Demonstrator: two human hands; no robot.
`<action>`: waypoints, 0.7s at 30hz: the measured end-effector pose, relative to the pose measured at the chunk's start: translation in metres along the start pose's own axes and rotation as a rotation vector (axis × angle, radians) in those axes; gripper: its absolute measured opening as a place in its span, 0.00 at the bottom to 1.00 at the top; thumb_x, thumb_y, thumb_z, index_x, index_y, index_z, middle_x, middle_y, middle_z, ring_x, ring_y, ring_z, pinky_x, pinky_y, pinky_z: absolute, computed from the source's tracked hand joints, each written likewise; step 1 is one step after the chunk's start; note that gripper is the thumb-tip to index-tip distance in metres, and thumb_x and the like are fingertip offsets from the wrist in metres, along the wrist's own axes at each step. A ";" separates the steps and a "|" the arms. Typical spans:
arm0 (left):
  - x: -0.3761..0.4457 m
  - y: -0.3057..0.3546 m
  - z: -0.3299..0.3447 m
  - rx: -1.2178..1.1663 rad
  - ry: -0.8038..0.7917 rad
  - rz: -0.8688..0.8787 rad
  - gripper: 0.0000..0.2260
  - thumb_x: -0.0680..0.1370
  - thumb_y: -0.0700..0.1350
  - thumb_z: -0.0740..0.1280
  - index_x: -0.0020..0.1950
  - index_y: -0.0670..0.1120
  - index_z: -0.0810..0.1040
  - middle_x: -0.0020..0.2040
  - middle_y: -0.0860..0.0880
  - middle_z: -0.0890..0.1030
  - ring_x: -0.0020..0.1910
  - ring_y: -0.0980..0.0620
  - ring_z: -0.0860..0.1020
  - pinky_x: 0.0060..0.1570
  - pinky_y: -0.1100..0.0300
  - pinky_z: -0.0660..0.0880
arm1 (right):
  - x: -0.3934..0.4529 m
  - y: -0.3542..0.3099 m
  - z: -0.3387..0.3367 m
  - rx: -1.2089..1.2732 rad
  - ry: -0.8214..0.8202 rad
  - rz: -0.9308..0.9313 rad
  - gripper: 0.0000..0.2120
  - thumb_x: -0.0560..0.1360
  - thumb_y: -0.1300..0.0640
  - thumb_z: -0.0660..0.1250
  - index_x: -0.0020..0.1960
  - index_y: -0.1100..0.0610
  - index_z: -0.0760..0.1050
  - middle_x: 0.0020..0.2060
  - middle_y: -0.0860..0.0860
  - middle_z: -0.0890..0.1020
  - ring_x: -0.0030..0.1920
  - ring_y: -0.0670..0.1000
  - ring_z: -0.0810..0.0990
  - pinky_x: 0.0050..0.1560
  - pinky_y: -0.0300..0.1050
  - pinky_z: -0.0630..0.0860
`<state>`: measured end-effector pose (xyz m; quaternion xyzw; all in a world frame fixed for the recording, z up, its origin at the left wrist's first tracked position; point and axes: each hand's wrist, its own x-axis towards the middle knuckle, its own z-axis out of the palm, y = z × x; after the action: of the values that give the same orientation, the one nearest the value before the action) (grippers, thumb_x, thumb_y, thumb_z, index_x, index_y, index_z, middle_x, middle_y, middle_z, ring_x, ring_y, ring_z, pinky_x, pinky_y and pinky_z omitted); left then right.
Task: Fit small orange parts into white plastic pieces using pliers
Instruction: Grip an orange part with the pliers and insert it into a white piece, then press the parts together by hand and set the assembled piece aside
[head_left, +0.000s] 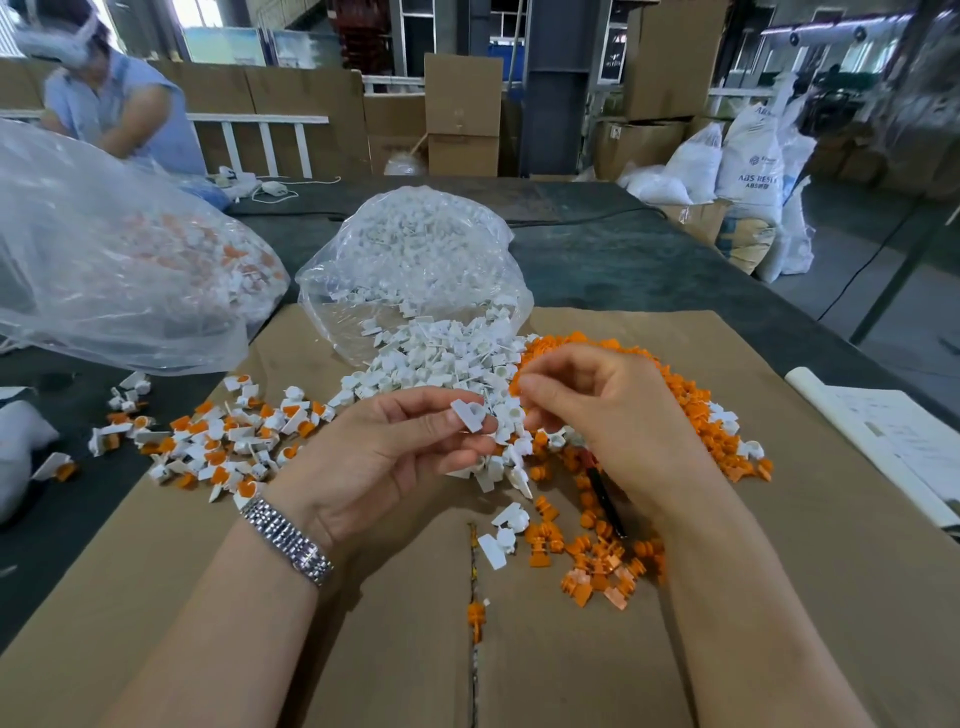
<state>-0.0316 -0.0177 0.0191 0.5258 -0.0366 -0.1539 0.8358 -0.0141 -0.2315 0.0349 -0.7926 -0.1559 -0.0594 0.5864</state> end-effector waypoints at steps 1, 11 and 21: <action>0.000 0.000 0.000 -0.001 -0.004 0.003 0.09 0.73 0.36 0.69 0.50 0.39 0.87 0.53 0.34 0.85 0.46 0.44 0.87 0.41 0.61 0.83 | -0.001 -0.003 0.000 0.099 -0.020 0.002 0.03 0.79 0.57 0.71 0.51 0.55 0.83 0.39 0.51 0.86 0.39 0.47 0.85 0.45 0.39 0.82; 0.002 -0.002 -0.001 -0.026 0.017 0.062 0.10 0.73 0.35 0.70 0.51 0.41 0.87 0.52 0.37 0.86 0.53 0.41 0.86 0.43 0.63 0.82 | -0.006 -0.009 0.018 -0.032 -0.031 -0.107 0.01 0.77 0.56 0.73 0.48 0.53 0.84 0.39 0.44 0.84 0.37 0.43 0.78 0.39 0.33 0.75; 0.003 -0.004 0.003 0.031 0.075 0.175 0.10 0.70 0.35 0.71 0.48 0.42 0.88 0.42 0.43 0.87 0.41 0.50 0.86 0.43 0.64 0.82 | -0.008 -0.005 0.039 -0.246 0.114 -0.145 0.05 0.76 0.55 0.73 0.43 0.54 0.79 0.37 0.44 0.78 0.35 0.42 0.74 0.38 0.37 0.73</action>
<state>-0.0304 -0.0224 0.0163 0.5387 -0.0534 -0.0597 0.8387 -0.0266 -0.1949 0.0252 -0.8405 -0.1709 -0.1650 0.4869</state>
